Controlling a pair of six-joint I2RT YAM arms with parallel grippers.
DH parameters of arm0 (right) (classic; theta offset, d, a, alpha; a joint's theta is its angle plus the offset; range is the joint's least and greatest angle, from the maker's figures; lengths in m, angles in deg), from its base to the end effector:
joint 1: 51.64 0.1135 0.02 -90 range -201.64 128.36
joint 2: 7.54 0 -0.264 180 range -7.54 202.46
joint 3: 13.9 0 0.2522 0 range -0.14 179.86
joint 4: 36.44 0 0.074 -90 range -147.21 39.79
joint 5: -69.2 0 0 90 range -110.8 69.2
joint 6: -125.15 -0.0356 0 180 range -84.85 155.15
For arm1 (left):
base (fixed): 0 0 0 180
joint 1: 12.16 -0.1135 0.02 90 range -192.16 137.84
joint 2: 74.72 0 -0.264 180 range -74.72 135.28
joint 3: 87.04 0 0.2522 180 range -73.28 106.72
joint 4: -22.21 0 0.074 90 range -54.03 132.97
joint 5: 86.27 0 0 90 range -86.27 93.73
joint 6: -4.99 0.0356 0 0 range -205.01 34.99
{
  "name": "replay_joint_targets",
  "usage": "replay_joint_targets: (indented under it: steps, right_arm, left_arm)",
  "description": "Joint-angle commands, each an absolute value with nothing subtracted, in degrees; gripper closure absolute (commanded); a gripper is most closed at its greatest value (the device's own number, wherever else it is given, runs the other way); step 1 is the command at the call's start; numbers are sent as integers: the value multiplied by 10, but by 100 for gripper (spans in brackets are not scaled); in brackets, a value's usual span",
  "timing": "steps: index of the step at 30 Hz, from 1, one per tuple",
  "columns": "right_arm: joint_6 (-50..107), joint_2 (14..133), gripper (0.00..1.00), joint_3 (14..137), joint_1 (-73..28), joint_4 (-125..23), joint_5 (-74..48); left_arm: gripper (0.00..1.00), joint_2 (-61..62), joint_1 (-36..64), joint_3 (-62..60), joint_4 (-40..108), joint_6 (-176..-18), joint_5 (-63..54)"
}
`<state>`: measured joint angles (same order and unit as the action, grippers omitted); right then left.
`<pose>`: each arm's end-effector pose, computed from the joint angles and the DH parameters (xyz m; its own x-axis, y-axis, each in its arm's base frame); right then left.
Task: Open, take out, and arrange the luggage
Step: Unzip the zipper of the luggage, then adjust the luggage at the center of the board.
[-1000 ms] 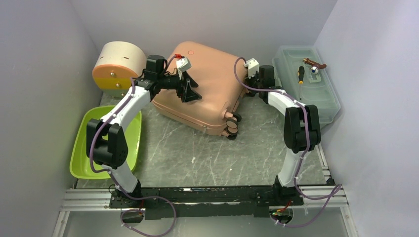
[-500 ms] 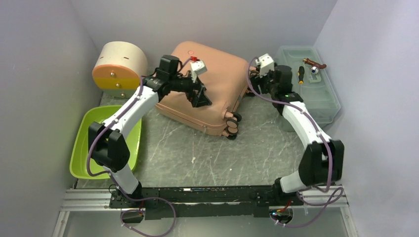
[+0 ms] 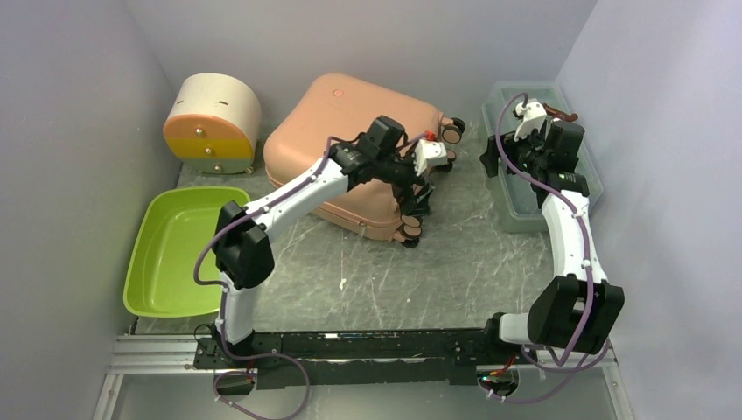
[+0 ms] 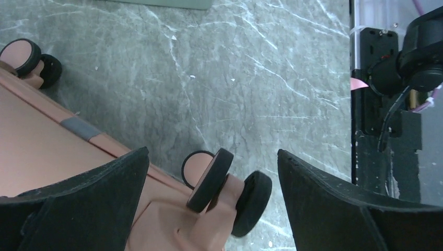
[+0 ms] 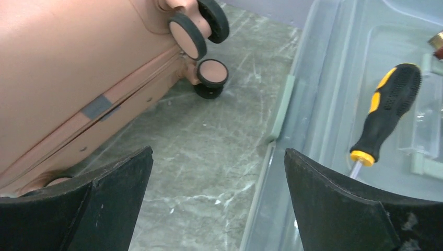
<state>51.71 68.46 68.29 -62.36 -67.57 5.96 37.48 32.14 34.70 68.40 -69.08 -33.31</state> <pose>0.3005 -0.0406 0.3522 -0.3301 -0.1965 -0.9233 -0.3434 0.9361 -0.0765 0.3075 -0.3301 0.3386 -0.1629 0.4650 -0.8702 0.9859 0.1103 -0.1256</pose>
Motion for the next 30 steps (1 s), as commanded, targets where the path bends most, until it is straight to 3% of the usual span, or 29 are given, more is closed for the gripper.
replay_joint_targets:
  steps: [1, 16, 21, 30]
  right_arm:
    - [494, 685, 0, 688, -642, -688, 167]
    - [537, 676, 0, 648, -644, -659, 248]
    - [563, 633, 0, 596, -646, -604, 277]
    - [653, 671, 0, 615, -649, -684, 338]
  left_arm:
    - [0, 400, 334, 365, 742, -675, -248]
    - [18, 346, 337, 295, 1030, -483, -374]
    - [24, 314, 337, 242, 1045, -465, -383]
    - [27, 296, 333, 257, 1169, -406, -386]
